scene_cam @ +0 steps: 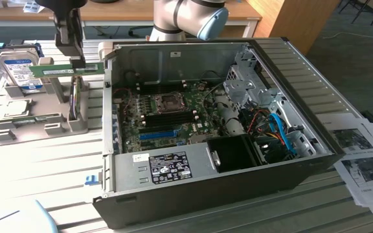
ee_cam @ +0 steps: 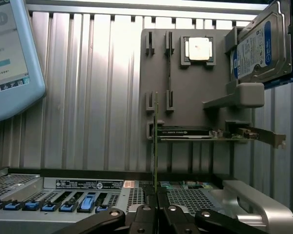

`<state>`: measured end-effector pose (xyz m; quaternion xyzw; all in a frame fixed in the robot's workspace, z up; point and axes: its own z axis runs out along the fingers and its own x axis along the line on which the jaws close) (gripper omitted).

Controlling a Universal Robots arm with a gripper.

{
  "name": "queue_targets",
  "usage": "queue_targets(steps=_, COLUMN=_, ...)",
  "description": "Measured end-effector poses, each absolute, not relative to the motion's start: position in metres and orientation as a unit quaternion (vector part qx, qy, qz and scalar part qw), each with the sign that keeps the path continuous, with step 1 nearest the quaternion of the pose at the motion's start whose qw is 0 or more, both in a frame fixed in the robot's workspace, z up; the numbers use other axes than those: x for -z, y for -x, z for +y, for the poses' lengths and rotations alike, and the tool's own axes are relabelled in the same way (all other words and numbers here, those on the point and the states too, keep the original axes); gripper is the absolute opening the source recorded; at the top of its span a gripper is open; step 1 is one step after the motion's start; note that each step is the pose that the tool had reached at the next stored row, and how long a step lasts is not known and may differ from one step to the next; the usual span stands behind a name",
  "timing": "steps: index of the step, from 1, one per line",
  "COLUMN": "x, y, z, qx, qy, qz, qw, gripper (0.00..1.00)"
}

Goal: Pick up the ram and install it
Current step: 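Pick up the ram and move it above insertion slot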

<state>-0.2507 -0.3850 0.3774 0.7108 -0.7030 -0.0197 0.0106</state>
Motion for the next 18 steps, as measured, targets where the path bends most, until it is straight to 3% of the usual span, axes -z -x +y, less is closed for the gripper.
queue_targets(steps=18, x=-0.377, y=0.218, z=-0.385, qx=0.020, qy=-0.711, qz=-0.703, qw=0.011, gripper=0.11)
